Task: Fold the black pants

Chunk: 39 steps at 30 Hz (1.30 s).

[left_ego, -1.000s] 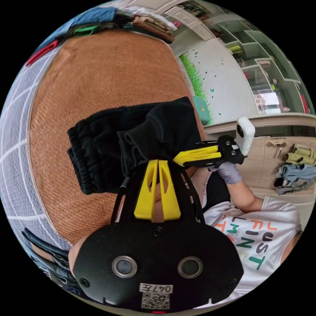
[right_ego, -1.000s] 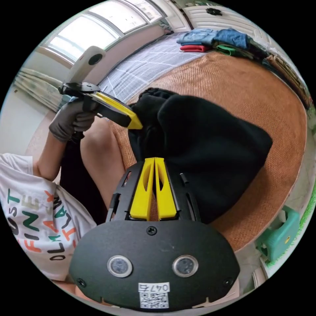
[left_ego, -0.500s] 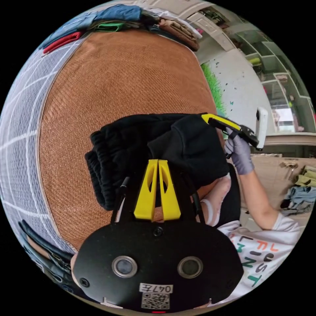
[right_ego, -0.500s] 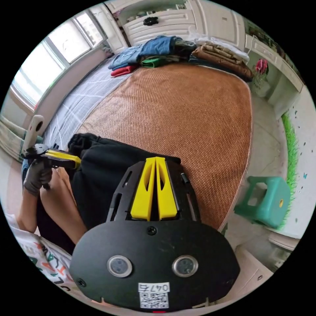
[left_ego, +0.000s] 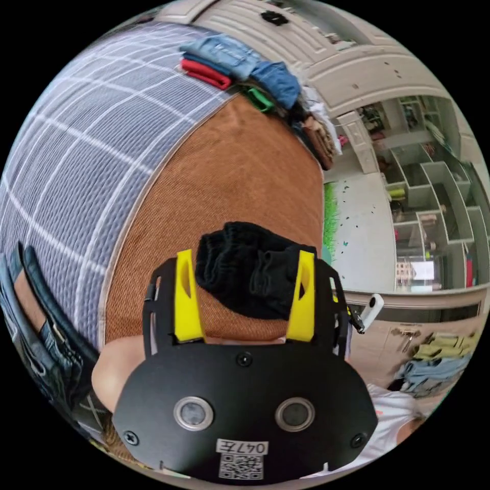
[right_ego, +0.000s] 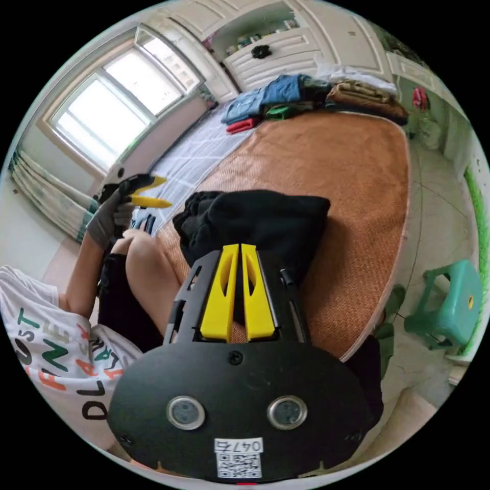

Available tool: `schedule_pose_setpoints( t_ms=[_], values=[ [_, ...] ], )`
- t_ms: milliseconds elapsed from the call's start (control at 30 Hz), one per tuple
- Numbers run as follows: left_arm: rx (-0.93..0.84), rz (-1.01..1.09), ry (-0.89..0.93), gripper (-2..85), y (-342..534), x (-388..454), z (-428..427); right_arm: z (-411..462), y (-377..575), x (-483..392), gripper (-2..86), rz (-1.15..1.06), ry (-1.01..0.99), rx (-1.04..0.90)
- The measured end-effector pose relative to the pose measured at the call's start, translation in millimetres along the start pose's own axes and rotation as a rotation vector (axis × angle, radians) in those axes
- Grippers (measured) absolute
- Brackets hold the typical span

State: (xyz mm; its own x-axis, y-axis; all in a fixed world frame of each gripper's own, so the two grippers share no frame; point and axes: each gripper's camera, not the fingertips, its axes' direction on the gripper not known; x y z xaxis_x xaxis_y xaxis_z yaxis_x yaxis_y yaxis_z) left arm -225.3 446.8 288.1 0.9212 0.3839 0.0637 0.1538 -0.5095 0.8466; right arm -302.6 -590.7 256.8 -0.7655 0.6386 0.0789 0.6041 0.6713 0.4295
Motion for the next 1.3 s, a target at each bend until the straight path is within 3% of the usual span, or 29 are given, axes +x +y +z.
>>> schedule_pose_setpoints(
  t_ms=[100, 167, 333, 500, 567, 667, 900, 1100, 1300],
  values=[
    [-0.086, -0.052, 0.037, 26.2, 13, -39, 19, -30, 6, 16, 7.2, 0.138, 0.164, 0.144],
    [-0.155, -0.064, 0.067, 25.5, 24, -60, 46, -29, 6, 31, 12.1, 0.228, 0.186, 0.095],
    [-0.204, -0.101, 0.038, 25.5, 55, -104, 82, 8, 13, 46, 11.2, 0.314, 0.038, -0.093],
    [-0.144, -0.142, 0.051, 20.4, 101, -153, 77, 14, 10, 39, 5.5, 0.284, 0.023, -0.171],
    [-0.120, -0.130, 0.096, 13.7, 122, -174, 72, 8, 9, 26, 2.9, 0.250, -0.041, -0.126],
    [-0.052, -0.130, 0.213, 5.6, 152, -208, 60, 3, 7, -3, 2.0, 0.172, 0.056, -0.125],
    [-0.007, 0.013, 0.249, 4.4, 217, -240, 37, -24, 0, -79, 1.6, 0.005, 0.163, -0.041],
    [0.156, 0.131, 0.387, 4.1, 325, -262, -50, -68, -18, -169, 1.5, -0.188, 0.214, 0.016],
    [0.343, 0.235, 0.269, 4.1, 507, -309, -253, -113, -37, -299, 1.5, -0.486, 0.019, 0.092]
  ],
)
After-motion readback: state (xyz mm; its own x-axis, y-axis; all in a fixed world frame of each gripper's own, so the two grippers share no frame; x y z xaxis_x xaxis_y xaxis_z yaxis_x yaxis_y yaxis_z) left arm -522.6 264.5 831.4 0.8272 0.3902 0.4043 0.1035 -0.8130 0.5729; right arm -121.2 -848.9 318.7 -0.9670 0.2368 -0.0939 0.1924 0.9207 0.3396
